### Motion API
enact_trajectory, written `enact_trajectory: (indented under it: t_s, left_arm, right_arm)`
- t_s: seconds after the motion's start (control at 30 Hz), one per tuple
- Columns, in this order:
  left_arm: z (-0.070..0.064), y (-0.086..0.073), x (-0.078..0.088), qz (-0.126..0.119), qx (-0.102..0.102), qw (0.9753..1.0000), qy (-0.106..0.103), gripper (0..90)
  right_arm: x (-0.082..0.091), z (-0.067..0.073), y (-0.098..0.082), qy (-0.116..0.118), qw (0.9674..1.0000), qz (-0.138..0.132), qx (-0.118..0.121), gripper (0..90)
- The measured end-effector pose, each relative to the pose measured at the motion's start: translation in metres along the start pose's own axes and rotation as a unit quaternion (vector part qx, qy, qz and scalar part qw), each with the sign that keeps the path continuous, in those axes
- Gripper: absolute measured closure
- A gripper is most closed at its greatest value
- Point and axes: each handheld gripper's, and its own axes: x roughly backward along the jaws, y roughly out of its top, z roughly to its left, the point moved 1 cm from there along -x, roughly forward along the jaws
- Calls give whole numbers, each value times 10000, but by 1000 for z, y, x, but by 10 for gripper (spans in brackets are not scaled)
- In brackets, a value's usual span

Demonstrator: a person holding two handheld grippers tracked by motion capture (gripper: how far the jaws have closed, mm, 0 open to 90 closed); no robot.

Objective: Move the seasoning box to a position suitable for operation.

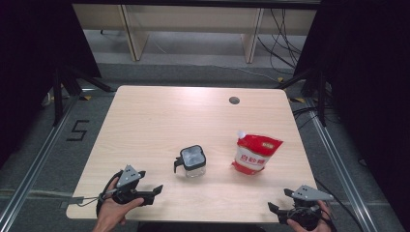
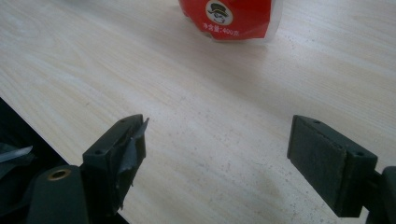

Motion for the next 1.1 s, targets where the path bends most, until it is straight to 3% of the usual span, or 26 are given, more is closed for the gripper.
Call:
enact_trajectory:
  t_s: [0.1,0.13,0.23,0.37,0.43,0.47,0.53,0.57,0.6,0.63,0.7,0.8,0.9,1.1]
  left_arm:
    - [1,1,1,-55,-49,10000,11,159]
    - [0,1,0,-95,46,9999,4,162]
    - [1,1,-3,-47,7,10000,19,169]
    - [-2,5,-9,-87,32,9999,-54,185]
    - [-2,6,-10,-43,-25,10000,-33,192]
    - [-1,8,-12,-39,-90,9999,-71,202]
    - [-4,12,-19,-142,-58,9997,-181,223]
    - [-4,12,-19,-142,-58,9997,-181,228]
    - [-6,17,-25,-304,-81,9988,-385,237]
    - [-6,17,-25,-304,-81,9988,-385,241]
    - [-6,23,-34,-291,-264,9984,-410,255]
    - [-7,27,-44,-299,-348,9980,-429,293]
    - [-8,30,-51,-326,-416,9976,-442,321]
    - [-6,35,-61,-407,-731,9957,-408,480]
  right_arm:
    - [1,0,0,2,9999,46,-134,200]
    - [0,0,0,11,9999,-9,-164,200]
    - [1,-3,1,-11,10000,-43,-8,203]
    - [0,-3,1,16,9999,-101,-18,204]
    - [1,-1,1,6,9999,-84,-138,204]
    - [1,-3,1,-43,9999,-123,64,204]
    - [0,-3,2,-24,9999,-139,75,204]
    - [1,1,1,46,9998,-80,-146,204]
    - [0,-2,2,53,9999,-121,-25,205]
    - [0,-2,2,53,9999,-121,-25,205]
    - [-1,-3,2,-7,9999,-149,70,208]
    - [0,1,2,35,9999,-77,-125,209]
    - [1,0,2,19,9999,-98,-18,212]
    - [-1,-2,3,52,9998,-130,147,216]
